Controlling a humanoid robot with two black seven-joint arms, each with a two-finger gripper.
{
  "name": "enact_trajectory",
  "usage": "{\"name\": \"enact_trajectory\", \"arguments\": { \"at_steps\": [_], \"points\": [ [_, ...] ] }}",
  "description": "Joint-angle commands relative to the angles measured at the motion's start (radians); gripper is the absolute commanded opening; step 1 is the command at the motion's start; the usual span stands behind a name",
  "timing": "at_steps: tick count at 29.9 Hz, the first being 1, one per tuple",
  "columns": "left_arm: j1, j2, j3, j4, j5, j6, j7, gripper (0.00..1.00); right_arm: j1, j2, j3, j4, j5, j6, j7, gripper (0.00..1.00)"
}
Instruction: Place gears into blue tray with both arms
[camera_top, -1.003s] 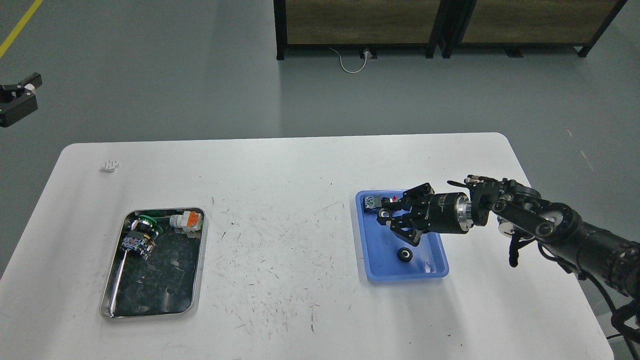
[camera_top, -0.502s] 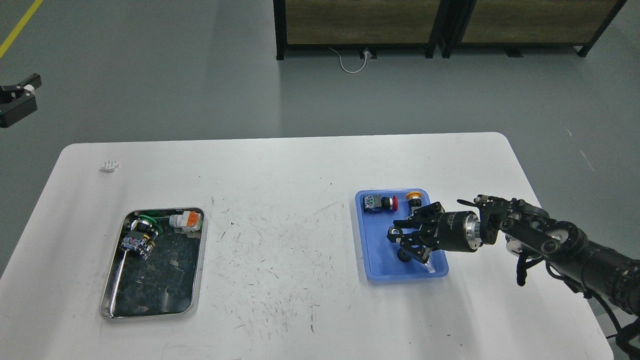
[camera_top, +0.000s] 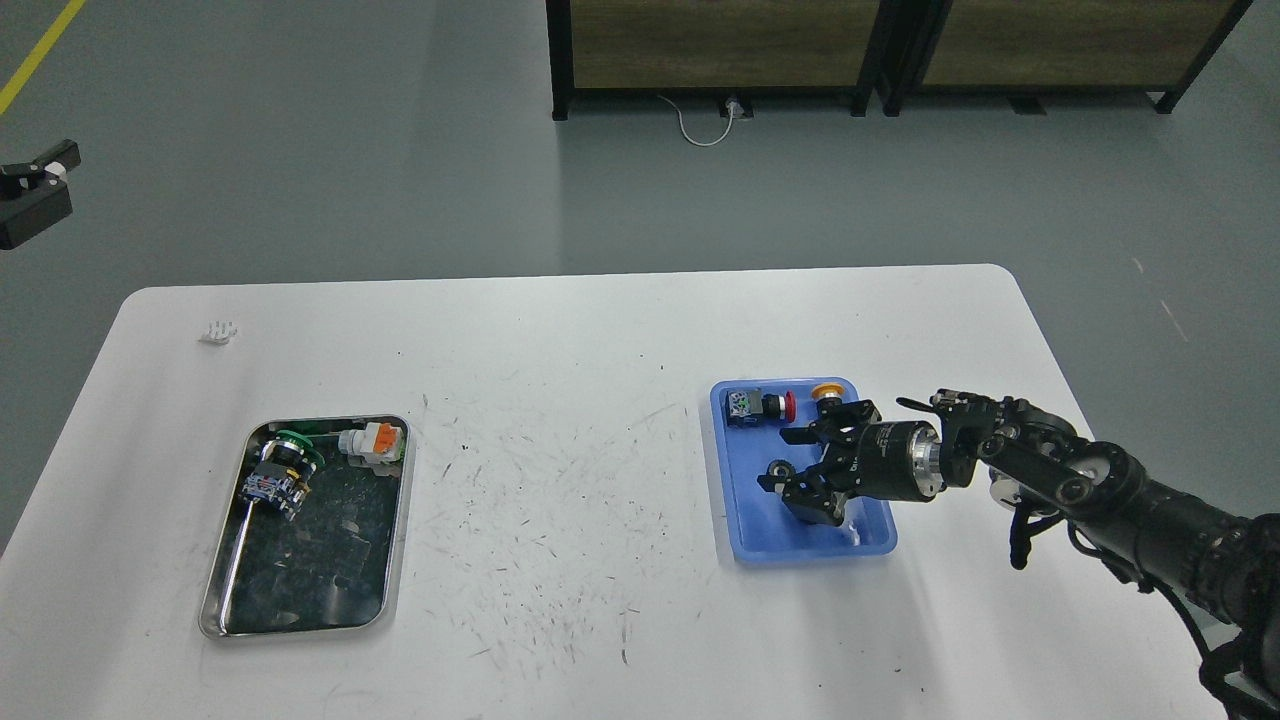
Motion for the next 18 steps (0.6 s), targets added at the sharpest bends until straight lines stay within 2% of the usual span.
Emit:
{"name": "enact_trajectory", "arguments": {
  "at_steps": [1,3,6,15,18],
  "points": [
    [0.0,0.0,0.0,-0.001,-0.001,0.003,0.001,0.97,0.041,0.0,0.084,0.001,0.026,-0.012,-0.005,0.87],
    [0.0,-0.003,0.0,-0.003,-0.001,0.006,0.002,0.97,0.081,-0.001,0.122,-0.004,0.056,-0.035,-0.006,0.94],
    [-0.002,-0.007,0.0,-0.003,-0.001,0.005,0.004,0.98,0.121,-0.006,0.167,-0.039,0.121,-0.09,-0.008,0.99],
    [-0.029,-0.049,-0.008,-0.015,-0.001,0.012,0.002,0.98,0.141,-0.032,0.395,-0.128,0.19,-0.188,-0.011,0.99],
    [-0.035,-0.047,-0.017,-0.035,-0.001,0.012,0.001,0.98,0.162,-0.047,0.466,-0.168,0.212,-0.238,-0.049,0.99]
  ]
}}
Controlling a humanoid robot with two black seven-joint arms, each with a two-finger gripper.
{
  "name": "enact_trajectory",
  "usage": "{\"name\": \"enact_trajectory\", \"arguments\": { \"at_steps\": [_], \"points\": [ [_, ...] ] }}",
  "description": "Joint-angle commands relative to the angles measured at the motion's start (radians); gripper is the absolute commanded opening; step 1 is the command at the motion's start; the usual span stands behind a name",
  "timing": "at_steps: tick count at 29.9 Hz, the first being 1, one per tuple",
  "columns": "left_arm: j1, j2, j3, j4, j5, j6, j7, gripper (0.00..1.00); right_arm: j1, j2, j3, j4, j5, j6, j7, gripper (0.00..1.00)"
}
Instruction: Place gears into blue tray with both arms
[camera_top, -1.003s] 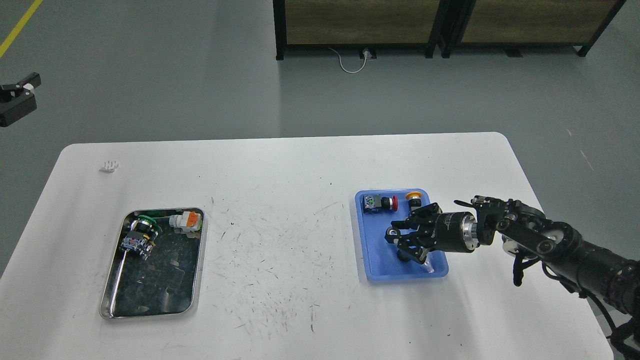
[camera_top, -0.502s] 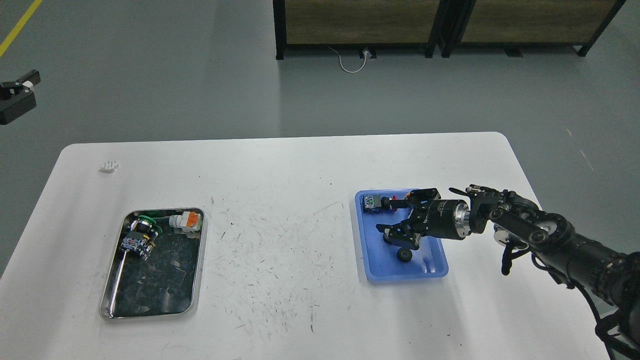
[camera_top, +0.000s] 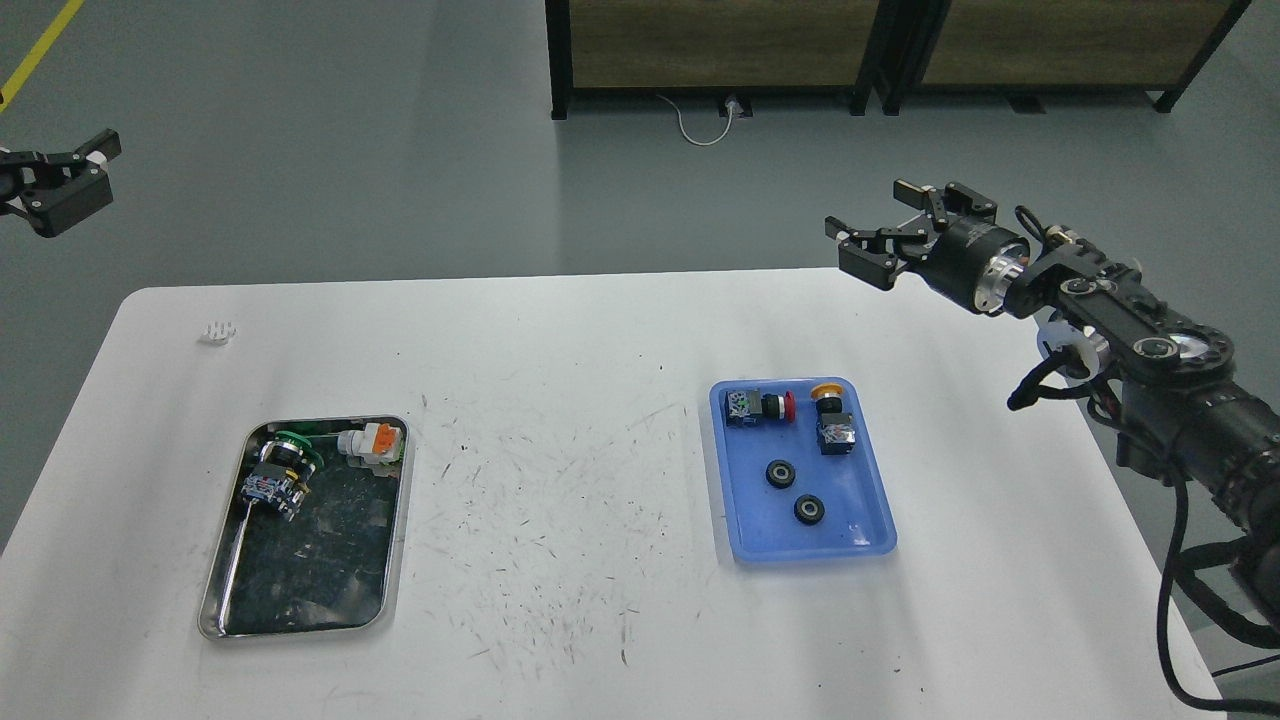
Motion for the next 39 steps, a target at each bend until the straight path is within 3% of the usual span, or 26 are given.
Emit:
{"name": "enact_trajectory", "arguments": {
  "at_steps": [1,10,13,15,18,20,26,32,39],
  "points": [
    [-0.006,0.001,-0.014,-0.019,0.0,-0.001,-0.003,0.98,0.033,-0.023,0.079,-0.046,0.019,-0.049,-0.046,0.99],
    [0.002,-0.005,-0.063,-0.046,-0.002,-0.017,-0.021,0.99,0.075,-0.115,0.145,-0.069,0.063,-0.118,-0.055,0.99],
    [0.002,-0.022,-0.065,-0.059,-0.054,-0.008,0.002,0.98,0.076,-0.129,0.157,-0.073,0.068,-0.141,-0.052,0.99],
    [0.0,-0.03,-0.065,-0.059,-0.145,-0.003,0.04,0.98,0.076,-0.13,0.177,-0.075,0.081,-0.152,-0.055,0.99],
    [-0.001,-0.031,-0.068,-0.059,-0.27,0.005,0.147,0.98,0.079,-0.135,0.186,-0.081,0.132,-0.152,-0.057,0.99],
    [0.0,-0.031,-0.055,-0.057,-0.276,0.027,0.161,0.98,0.097,-0.135,0.186,-0.102,0.148,-0.154,-0.057,0.99],
    [0.005,-0.031,-0.052,-0.06,-0.279,0.147,0.154,0.98,0.145,-0.1,0.188,-0.15,0.167,-0.157,-0.032,0.99],
    [0.002,-0.028,-0.08,-0.059,-0.287,0.167,0.152,0.99,0.16,-0.077,0.165,-0.136,0.172,-0.299,-0.043,0.99],
    [-0.003,-0.031,-0.103,-0.06,-0.289,0.164,0.152,0.99,0.154,-0.08,0.162,-0.049,0.171,-0.298,-0.038,1.0]
  ]
}}
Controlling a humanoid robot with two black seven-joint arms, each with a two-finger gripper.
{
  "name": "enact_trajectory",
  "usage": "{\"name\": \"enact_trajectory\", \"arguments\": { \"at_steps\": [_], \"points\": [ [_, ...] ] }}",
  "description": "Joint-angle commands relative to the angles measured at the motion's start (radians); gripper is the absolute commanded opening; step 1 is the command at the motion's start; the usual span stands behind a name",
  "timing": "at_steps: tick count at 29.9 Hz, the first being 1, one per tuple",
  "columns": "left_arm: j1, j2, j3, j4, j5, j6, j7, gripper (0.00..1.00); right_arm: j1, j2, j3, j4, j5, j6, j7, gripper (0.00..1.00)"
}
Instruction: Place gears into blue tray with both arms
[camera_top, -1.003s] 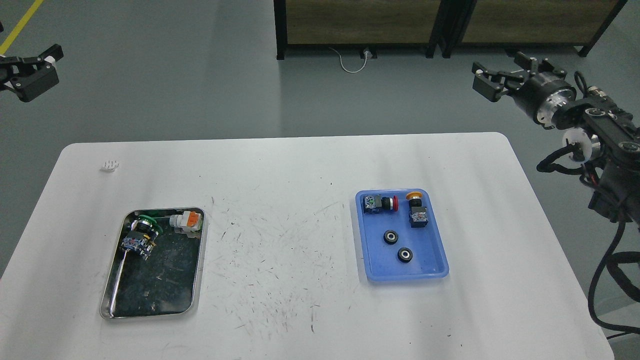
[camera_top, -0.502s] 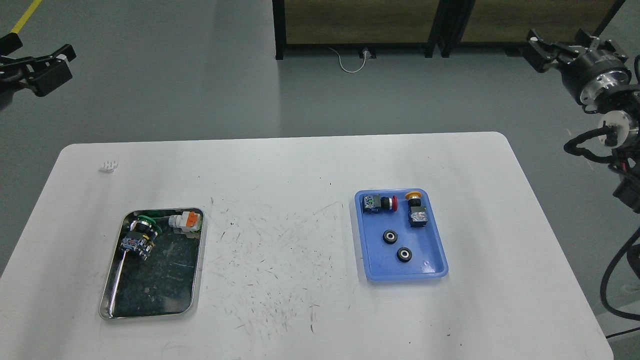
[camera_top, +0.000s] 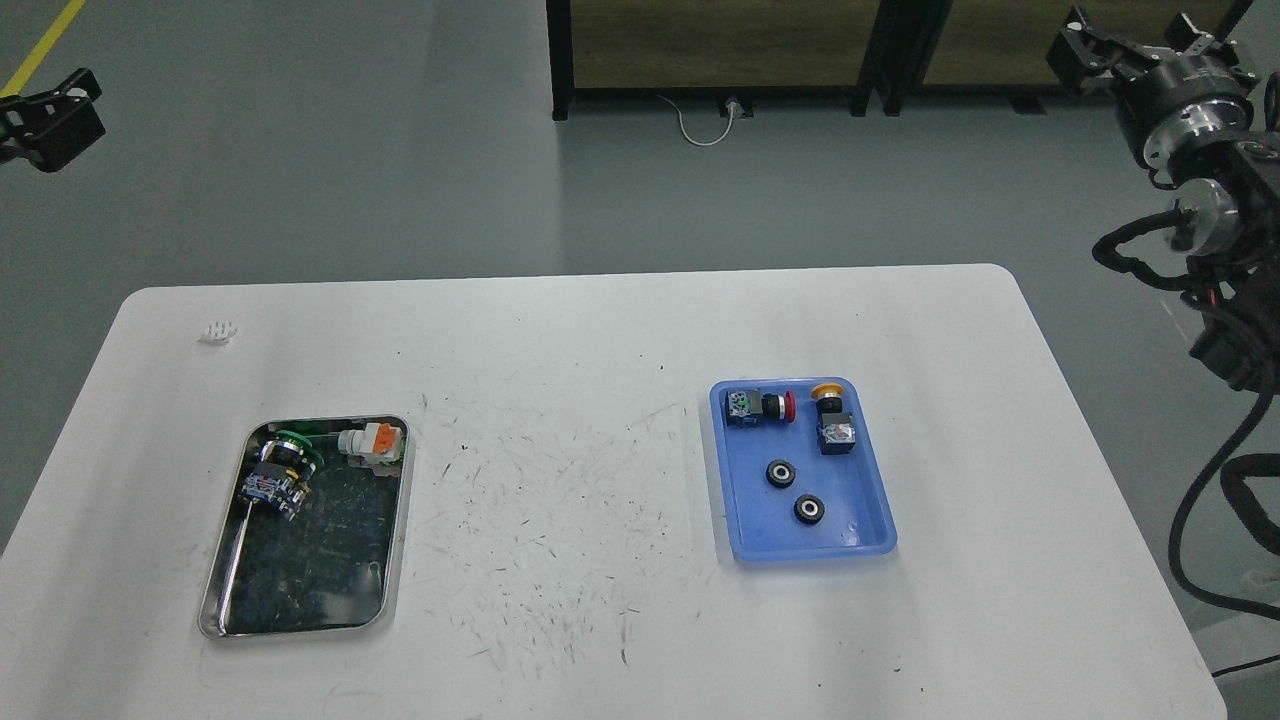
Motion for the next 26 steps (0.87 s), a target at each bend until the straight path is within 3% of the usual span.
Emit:
{"name": "enact_trajectory", "arguments": {
  "at_steps": [1,10,14,26],
  "points": [
    [0.002,-0.004,-0.022,-0.001,0.0,0.0,0.0,0.99,-0.004,0.001,-0.007,0.028,-0.001,-0.001,0.0,1.0],
    [0.002,-0.024,-0.115,0.0,0.0,0.012,0.0,0.99,-0.01,-0.088,-0.046,0.056,-0.001,-0.002,0.008,1.0],
    [0.001,-0.029,-0.117,0.0,0.0,0.047,0.0,0.99,-0.025,-0.128,-0.046,0.054,0.001,-0.011,0.003,1.0],
    [-0.002,-0.029,-0.117,-0.003,0.0,0.047,0.006,0.99,-0.05,-0.186,-0.038,0.123,0.001,-0.02,0.0,1.0]
  ]
}}
